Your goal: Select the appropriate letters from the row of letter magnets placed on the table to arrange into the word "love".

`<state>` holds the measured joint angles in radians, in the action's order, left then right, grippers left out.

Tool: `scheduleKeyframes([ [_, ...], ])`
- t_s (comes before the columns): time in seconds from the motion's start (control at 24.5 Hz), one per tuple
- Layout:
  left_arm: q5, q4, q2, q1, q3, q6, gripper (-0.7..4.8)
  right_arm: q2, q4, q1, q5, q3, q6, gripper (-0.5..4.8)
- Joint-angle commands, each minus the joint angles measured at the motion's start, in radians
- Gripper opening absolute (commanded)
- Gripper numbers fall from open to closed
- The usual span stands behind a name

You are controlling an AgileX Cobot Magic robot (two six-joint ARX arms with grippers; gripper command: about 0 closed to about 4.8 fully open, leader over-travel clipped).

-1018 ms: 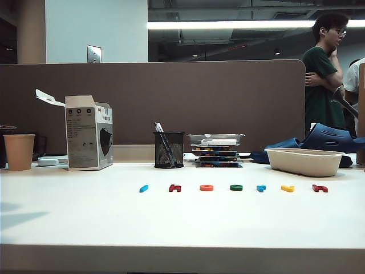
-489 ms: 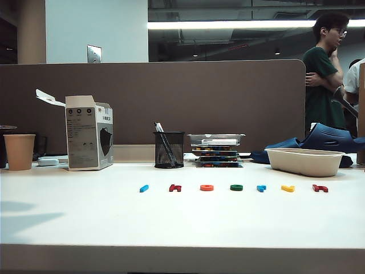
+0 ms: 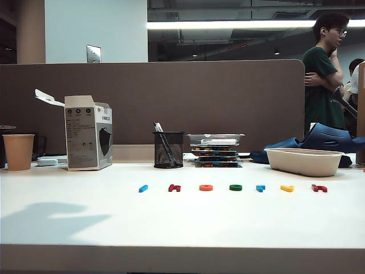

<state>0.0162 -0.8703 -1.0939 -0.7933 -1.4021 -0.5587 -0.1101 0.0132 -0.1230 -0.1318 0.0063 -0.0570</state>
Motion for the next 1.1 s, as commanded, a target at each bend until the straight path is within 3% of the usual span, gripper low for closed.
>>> scheduleKeyframes([
  [0.04, -0.021, 0.042, 0.005, 0.000, -0.003, 0.001, -0.05, -0.001, -0.018, -0.001, 0.000, 0.003, 0.005, 0.00],
  [0.24, -0.025, 0.039, 0.005, 0.000, -0.003, 0.001, -0.05, -0.001, -0.018, -0.001, 0.000, 0.004, 0.005, 0.00],
  [0.45, -0.120, 0.010, 0.005, 0.000, -0.003, 0.001, -0.05, -0.001, -0.018, -0.001, 0.000, 0.004, 0.005, -0.01],
  [0.73, -0.129, 0.004, 0.005, 0.000, -0.003, 0.008, -0.05, -0.001, -0.017, -0.001, 0.000, 0.017, 0.005, -0.01],
  [1.1, -0.129, 0.004, 0.005, 0.000, -0.003, 0.008, -0.05, -0.006, 0.086, 0.005, -0.001, 0.217, 0.058, -0.01],
])
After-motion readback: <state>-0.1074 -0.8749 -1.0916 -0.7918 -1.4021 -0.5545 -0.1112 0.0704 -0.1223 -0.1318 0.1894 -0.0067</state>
